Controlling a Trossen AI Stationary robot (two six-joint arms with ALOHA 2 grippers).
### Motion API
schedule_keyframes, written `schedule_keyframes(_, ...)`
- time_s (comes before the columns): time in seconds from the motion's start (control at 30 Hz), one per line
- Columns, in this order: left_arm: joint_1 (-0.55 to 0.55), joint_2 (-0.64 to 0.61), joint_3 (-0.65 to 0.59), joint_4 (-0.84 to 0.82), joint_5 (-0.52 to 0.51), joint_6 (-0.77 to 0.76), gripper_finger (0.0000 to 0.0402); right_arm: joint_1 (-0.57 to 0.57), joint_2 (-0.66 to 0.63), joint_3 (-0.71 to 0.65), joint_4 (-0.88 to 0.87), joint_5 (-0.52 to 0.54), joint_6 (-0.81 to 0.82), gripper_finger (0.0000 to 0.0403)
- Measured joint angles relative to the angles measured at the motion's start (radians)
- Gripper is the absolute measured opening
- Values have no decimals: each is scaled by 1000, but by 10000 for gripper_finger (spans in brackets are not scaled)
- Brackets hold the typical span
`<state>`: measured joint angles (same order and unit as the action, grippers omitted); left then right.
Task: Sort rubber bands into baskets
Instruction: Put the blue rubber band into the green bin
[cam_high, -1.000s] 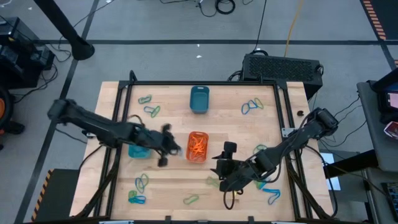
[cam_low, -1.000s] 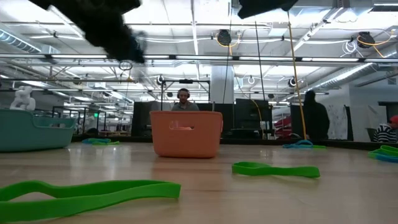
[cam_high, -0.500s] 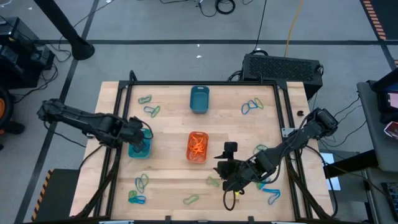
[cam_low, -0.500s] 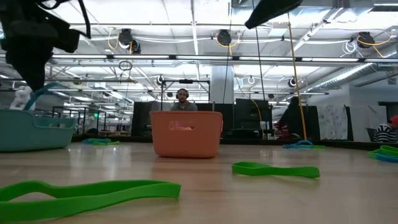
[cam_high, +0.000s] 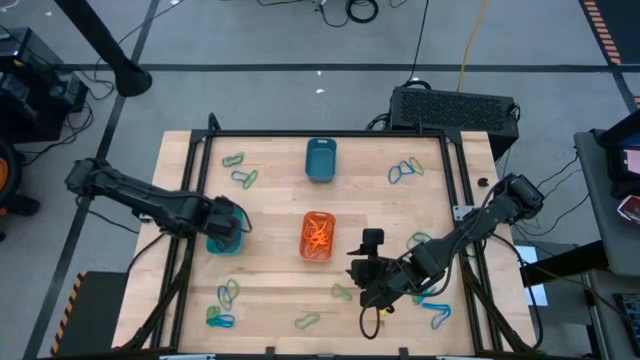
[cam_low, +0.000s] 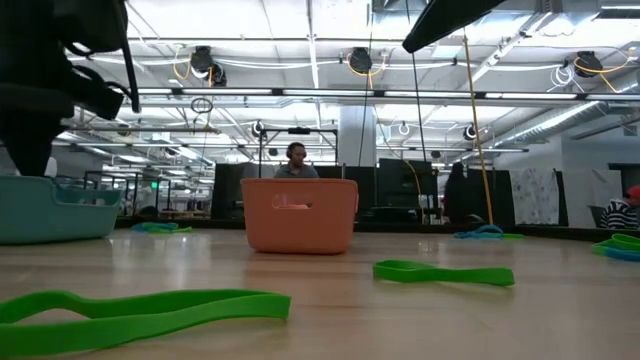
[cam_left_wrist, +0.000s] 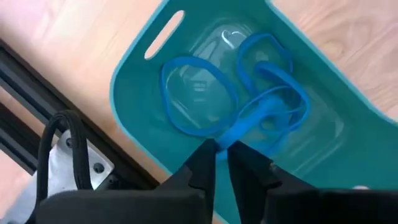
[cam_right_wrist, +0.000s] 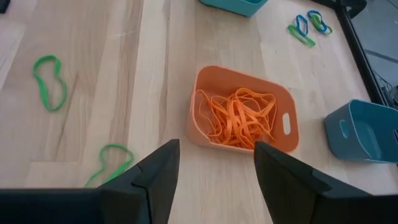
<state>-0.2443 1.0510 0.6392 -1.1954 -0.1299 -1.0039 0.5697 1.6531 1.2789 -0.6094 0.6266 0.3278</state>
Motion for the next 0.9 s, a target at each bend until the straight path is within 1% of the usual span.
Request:
schedule_keyframes(0.23, 0, 25, 0, 1, 3, 42, 93, 0, 0, 0, -3, 0, -1, 199)
schedule_keyframes(0.4, 0, 25, 0, 1, 24, 49, 108, 0, 0, 0, -30, 0, 0, 199)
schedule_keyframes(0.5, 0, 24, 2, -1, 60, 75, 109, 0, 0, 0, -85, 0, 36, 199)
schedule_keyframes(0.6, 0, 20, 6, -2, 70, 83, 109, -1, 0, 0, -175, -3, 101, 199)
schedule_keyframes(0.67, 0, 20, 17, 1, 69, 115, 109, -5, 0, 0, -239, -14, 138, 199)
schedule_keyframes(0.7, 0, 19, 23, 3, 61, 131, 109, -10, 0, 0, -270, -35, 158, 199)
schedule_keyframes(0.77, -2, 10, 28, 17, 2, 154, 109, -26, 0, 0, -323, -94, 203, 199)
schedule_keyframes(0.9, -29, -19, 28, 117, -201, 190, 109, -71, 0, 0, -395, -209, 268, 199)
